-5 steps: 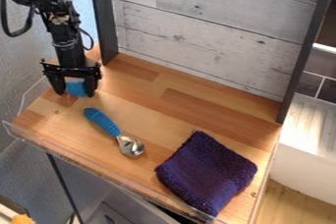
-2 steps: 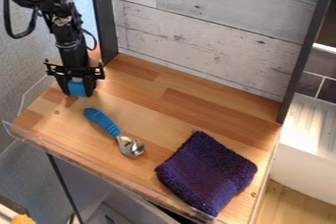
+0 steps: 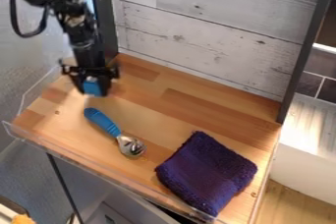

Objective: Placing the blue toy bed to the right side of the table

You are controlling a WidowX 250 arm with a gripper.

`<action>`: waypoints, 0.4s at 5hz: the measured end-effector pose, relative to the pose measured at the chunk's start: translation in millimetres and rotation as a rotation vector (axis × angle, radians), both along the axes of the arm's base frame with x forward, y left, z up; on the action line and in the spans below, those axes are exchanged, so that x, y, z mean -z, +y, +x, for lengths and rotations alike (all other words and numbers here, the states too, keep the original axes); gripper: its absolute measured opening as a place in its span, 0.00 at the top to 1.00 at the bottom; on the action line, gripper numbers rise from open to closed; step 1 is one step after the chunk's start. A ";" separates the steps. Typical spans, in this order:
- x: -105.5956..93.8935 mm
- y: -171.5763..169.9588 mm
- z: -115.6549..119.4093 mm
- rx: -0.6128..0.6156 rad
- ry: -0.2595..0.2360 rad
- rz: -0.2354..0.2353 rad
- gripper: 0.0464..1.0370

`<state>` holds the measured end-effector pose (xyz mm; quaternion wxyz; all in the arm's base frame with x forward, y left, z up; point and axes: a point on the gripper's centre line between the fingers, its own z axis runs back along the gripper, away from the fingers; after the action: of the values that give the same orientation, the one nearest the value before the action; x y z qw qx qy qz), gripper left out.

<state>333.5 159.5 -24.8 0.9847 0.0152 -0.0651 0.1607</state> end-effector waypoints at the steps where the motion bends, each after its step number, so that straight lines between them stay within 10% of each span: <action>1: -34.2 -19.9 5.1 -0.033 0.011 0.059 0.42; 2: -47.7 -51.7 11.4 -0.082 0.058 0.102 0.42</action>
<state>345.0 107.8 22.9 0.9768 0.0729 -0.0438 0.1967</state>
